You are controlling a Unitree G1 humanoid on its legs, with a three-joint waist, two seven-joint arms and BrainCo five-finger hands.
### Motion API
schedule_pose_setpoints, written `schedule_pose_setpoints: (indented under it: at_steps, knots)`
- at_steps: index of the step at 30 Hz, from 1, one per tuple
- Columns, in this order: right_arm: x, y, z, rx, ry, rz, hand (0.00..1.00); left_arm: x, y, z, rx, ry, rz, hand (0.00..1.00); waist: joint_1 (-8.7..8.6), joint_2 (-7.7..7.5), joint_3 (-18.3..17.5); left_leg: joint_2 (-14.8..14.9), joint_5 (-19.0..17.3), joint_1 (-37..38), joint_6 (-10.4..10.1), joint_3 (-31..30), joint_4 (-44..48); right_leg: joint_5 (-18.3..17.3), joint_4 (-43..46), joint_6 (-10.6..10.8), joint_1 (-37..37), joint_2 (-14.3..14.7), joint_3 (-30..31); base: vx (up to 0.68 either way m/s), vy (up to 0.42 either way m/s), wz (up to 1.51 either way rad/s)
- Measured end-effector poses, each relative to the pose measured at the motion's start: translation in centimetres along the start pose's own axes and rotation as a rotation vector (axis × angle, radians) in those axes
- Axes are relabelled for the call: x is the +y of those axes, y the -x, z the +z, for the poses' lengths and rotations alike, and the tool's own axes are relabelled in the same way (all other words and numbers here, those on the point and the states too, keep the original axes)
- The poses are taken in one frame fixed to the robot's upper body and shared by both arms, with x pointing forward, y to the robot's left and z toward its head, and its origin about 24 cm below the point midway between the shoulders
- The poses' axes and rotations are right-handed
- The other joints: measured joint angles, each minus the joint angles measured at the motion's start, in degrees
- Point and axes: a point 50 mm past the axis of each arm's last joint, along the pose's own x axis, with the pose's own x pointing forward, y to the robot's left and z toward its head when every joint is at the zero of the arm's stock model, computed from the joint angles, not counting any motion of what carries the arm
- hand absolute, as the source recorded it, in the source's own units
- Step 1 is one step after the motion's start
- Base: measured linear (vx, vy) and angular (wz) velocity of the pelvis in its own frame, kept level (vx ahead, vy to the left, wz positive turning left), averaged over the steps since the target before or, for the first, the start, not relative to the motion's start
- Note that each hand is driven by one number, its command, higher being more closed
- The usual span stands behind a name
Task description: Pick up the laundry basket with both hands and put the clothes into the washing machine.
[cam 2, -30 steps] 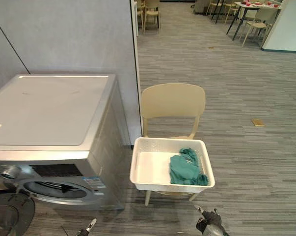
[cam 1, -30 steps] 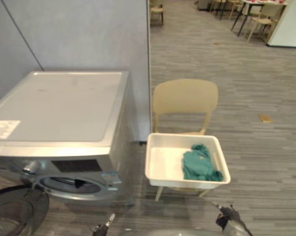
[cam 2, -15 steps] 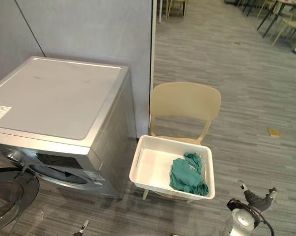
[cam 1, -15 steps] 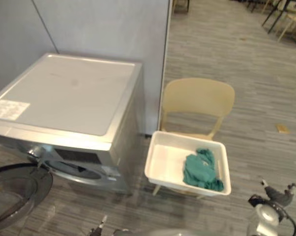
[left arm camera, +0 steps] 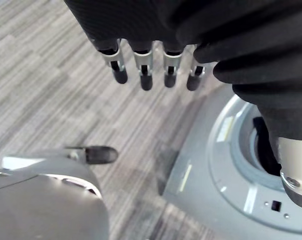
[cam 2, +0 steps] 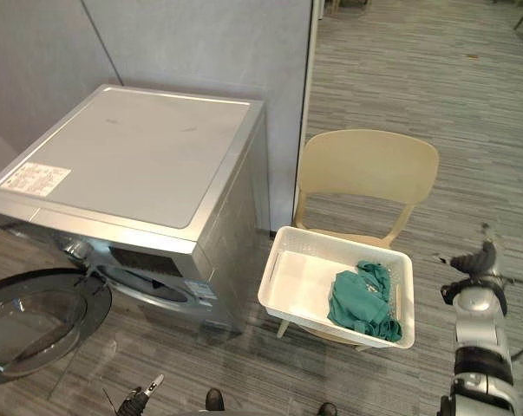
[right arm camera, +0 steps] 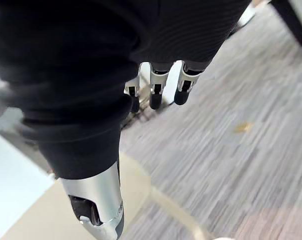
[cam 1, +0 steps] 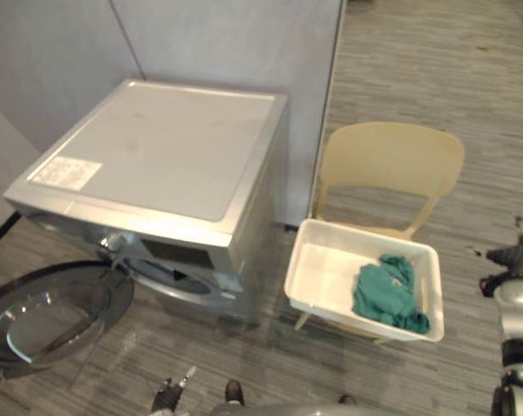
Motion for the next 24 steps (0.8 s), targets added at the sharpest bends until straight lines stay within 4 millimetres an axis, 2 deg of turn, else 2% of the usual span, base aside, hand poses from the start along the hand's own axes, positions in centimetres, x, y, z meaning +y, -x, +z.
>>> schedule_pose_setpoints:
  at_steps: [1,4,7,13,17,24]
  knots:
    - [0.6,-0.4,0.8,-0.017,0.001,0.031,0.00,-0.1,0.0,0.2,-0.007,-0.004,-0.013,0.00,0.65,-0.53,1.1,-0.2,0.1,-0.6,0.2,-0.3,0.0,0.1,-0.1,0.0,-0.3,-0.1,-0.2,-0.02,0.004,0.17]
    - [1.9,-1.1,2.4,-0.044,0.017,0.112,0.00,-0.3,-0.1,0.7,-0.026,-0.003,-0.020,0.00,0.59,-1.22,3.2,-0.7,1.2,-4.4,0.7,-2.4,0.2,0.7,-0.1,-0.3,-2.6,-0.5,-1.7,0.00,0.006,0.28]
    - [2.9,-1.2,3.5,-0.077,0.028,0.182,0.00,-0.4,-0.2,0.9,-0.030,0.001,-0.022,0.00,0.97,-1.26,5.4,-1.3,1.5,-5.6,0.8,-3.5,0.2,0.9,-0.1,-0.3,-3.0,-1.0,-2.8,0.00,0.016,0.23]
    - [4.6,-0.7,4.4,-0.119,0.054,0.288,0.00,-0.8,-0.4,1.9,-0.061,0.013,-0.033,0.00,1.63,-2.04,6.6,-1.4,1.5,-6.6,0.8,-4.0,0.2,1.0,0.0,-0.4,-3.7,-1.1,-3.0,0.02,0.004,0.04]
    - [5.5,-0.2,5.5,-0.178,0.075,0.338,0.00,-1.0,-0.5,3.4,-0.117,0.025,-0.043,0.00,1.58,-2.94,9.4,-1.3,1.5,-7.3,0.7,-4.0,1.2,1.0,0.1,-0.4,-4.1,-1.1,-2.8,-0.01,0.001,-0.02]
    - [6.9,0.3,5.6,-0.186,0.121,0.442,0.00,-1.2,-0.5,4.3,-0.148,0.019,-0.069,0.00,1.72,-3.48,11.1,-1.3,1.5,-7.8,0.7,-3.6,2.0,1.0,1.2,-0.4,-5.2,-1.5,-1.8,-0.03,0.012,-0.04]
